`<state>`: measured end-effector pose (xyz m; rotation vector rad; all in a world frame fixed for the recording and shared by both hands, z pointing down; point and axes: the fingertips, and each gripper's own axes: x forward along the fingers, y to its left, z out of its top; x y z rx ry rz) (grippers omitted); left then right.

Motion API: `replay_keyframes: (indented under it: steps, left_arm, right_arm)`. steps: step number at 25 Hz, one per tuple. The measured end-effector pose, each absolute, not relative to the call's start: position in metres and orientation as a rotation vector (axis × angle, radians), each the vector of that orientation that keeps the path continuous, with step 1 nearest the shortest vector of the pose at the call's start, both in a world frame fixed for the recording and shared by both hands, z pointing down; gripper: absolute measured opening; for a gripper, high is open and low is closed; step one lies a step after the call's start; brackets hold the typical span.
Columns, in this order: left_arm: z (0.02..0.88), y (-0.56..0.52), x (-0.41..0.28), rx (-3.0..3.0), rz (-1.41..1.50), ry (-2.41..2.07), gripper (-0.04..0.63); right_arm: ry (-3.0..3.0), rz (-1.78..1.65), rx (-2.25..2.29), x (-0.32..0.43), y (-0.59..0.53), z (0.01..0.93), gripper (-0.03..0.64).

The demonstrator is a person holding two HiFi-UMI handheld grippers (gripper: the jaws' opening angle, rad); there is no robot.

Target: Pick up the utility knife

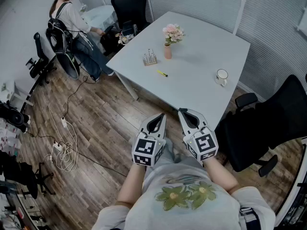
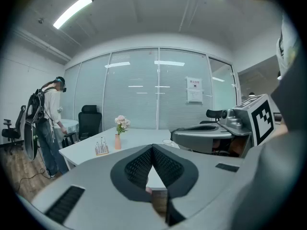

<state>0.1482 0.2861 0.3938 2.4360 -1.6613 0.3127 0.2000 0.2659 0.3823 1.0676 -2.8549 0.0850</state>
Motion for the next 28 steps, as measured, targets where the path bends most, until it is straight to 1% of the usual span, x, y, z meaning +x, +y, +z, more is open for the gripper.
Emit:
replay_keyframes:
  steps: [8,14,22,28]
  left_arm:
    - [0.399,0.267,0.139,2.428,0.304,-1.637,0.003]
    - [0.403,0.233,0.119,2.403,0.248,-1.626,0.003]
    - [0.408,0.172,0.084,2.389,0.211,-1.627,0.003]
    - [0.405,0.116,0.045,2.370,0.187,-1.637,0.003]
  right_arm:
    - [-2.845,0.057,1.085,0.187,0.243,0.382,0.003]
    - [-2.812,0.043,1.098,0.174,0.207,0.386,0.003]
    - [-2.770,-0.004,1.152,0.154,0.145,0.384,0.005]
    - [-2.791,-0.053,1.167,0.121,0.088,0.365,0.011]
